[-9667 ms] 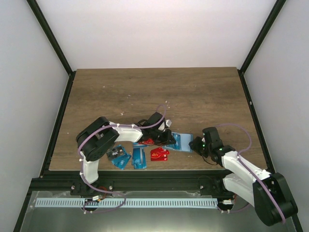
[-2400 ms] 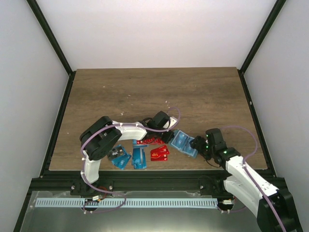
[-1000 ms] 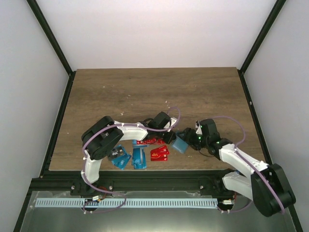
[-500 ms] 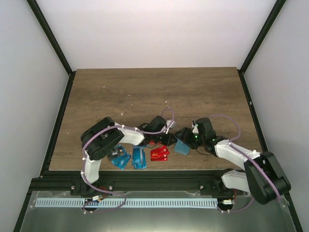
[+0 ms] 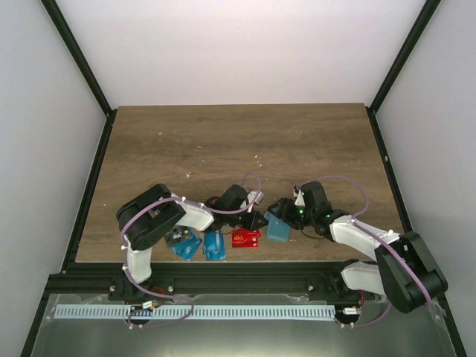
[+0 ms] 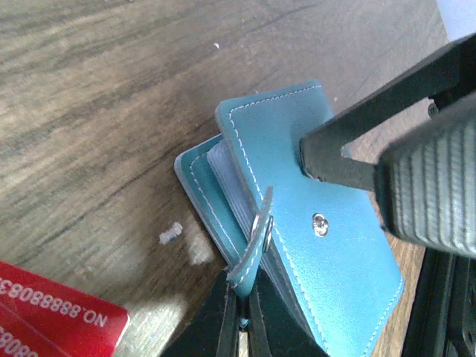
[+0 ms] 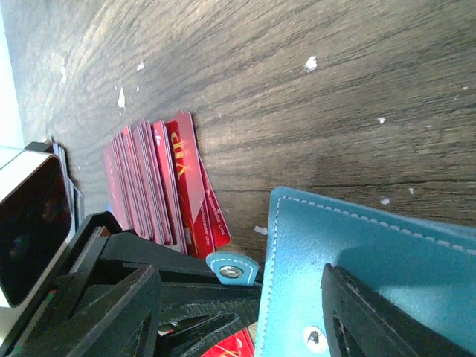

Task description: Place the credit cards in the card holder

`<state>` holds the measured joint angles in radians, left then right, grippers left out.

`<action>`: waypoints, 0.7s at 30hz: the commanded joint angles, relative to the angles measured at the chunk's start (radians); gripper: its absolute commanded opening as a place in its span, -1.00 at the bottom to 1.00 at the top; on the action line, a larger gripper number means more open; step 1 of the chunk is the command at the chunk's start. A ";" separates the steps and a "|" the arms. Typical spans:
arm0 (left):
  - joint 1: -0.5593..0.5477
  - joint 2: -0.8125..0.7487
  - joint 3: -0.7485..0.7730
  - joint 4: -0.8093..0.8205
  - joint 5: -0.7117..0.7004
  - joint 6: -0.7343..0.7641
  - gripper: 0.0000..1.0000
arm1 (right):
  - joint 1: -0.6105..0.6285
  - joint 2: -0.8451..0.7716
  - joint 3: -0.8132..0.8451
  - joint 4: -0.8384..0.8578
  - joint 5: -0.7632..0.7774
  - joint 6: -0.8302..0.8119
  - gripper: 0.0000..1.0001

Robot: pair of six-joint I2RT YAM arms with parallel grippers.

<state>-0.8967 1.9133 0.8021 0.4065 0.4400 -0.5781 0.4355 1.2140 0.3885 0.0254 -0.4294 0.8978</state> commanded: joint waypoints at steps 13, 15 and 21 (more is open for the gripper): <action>-0.027 -0.030 0.000 -0.028 0.157 0.129 -0.89 | 0.003 0.092 -0.012 0.059 -0.216 -0.212 -0.27; -0.028 -0.025 0.009 -0.046 0.153 0.136 -0.89 | 0.003 0.095 -0.020 0.075 -0.229 -0.211 -0.37; -0.028 -0.017 0.016 -0.055 0.143 0.131 -0.89 | 0.003 0.079 -0.034 0.084 -0.252 -0.212 -0.55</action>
<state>-0.9192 1.9003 0.7921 0.3481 0.5694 -0.4683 0.4343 1.3022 0.3595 0.0818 -0.6254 0.7021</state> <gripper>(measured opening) 0.056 0.244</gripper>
